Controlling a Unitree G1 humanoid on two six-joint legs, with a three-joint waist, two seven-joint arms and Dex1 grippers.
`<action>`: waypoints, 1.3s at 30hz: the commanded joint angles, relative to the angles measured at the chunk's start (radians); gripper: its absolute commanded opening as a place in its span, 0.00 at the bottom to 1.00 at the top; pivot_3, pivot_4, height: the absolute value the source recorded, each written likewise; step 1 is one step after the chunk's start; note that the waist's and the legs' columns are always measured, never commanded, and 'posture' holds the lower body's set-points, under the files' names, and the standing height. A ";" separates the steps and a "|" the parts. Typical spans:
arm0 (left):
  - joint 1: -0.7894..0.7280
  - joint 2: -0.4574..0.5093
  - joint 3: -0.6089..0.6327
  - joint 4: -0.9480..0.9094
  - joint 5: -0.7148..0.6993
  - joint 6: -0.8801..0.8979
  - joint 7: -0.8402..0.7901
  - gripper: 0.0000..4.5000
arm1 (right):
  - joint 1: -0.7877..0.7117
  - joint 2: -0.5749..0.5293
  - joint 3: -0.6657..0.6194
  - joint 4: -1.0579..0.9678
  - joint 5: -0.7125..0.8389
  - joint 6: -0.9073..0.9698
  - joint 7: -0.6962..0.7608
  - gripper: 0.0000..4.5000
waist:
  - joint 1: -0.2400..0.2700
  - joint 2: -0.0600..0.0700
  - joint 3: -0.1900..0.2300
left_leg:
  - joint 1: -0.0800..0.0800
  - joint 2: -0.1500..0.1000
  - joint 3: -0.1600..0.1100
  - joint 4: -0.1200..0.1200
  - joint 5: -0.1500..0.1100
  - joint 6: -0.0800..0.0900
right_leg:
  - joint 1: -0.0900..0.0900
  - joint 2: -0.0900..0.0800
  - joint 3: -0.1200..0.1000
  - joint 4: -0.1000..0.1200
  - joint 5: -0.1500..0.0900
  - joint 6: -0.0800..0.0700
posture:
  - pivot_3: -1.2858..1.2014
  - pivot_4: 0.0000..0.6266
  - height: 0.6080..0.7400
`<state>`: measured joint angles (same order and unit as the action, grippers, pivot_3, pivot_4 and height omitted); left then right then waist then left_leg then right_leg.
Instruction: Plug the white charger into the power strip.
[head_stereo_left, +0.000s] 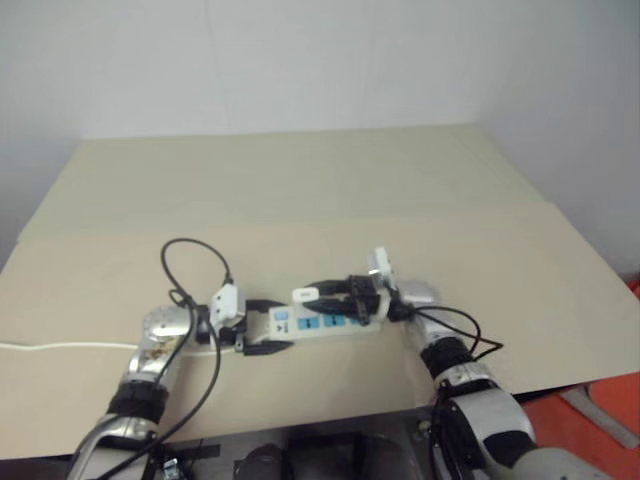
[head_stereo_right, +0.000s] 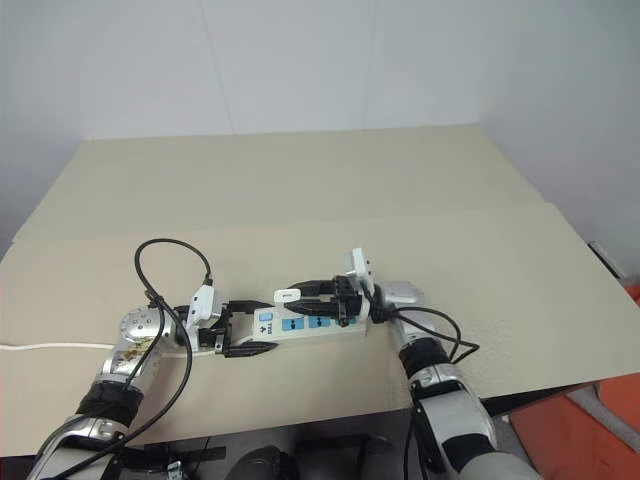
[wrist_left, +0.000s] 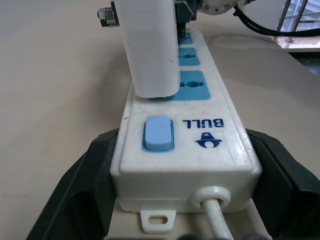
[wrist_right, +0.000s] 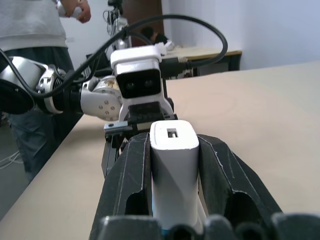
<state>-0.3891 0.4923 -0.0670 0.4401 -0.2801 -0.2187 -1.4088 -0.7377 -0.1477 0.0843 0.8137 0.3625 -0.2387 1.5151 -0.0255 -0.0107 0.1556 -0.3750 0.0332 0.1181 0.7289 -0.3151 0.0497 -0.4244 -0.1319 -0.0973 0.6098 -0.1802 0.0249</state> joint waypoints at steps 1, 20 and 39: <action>-0.010 0.019 -0.013 -0.005 0.009 -0.021 -0.020 0.73 | 0.002 -0.005 0.005 0.062 -0.037 -0.021 0.025 0.25 | 0.000 0.000 0.000 | 0.001 0.000 0.000 0.000 0.000 0.000 | 0.000 0.000 0.000 0.000 0.000 0.000 | 0.52 0.24 1.00; -0.001 0.018 -0.015 -0.022 0.001 -0.016 -0.019 0.73 | -0.034 -0.030 0.056 0.201 -0.136 -0.083 0.022 0.25 | -0.007 0.001 -0.002 | 0.003 0.001 0.000 -0.001 0.000 0.000 | 0.002 0.000 0.002 0.001 0.000 -0.001 | 0.52 0.24 1.00; 0.010 0.020 -0.020 -0.036 -0.002 -0.011 -0.015 0.73 | -0.037 -0.044 0.060 0.186 -0.152 -0.090 0.035 0.69 | -0.011 0.003 -0.006 | 0.005 0.003 -0.001 -0.003 0.000 0.000 | 0.002 0.000 0.003 0.001 0.000 -0.001 | 0.52 0.24 1.00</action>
<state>-0.3825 0.5045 -0.0702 0.4421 -0.2812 -0.2148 -1.4026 -0.8262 -0.1717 0.1343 0.9584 0.2449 -0.3369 1.5315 -0.0361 -0.0077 0.1497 -0.3701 0.0359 0.1176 0.7259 -0.3154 0.0494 -0.4222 -0.1324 -0.0948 0.6101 -0.1805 0.0235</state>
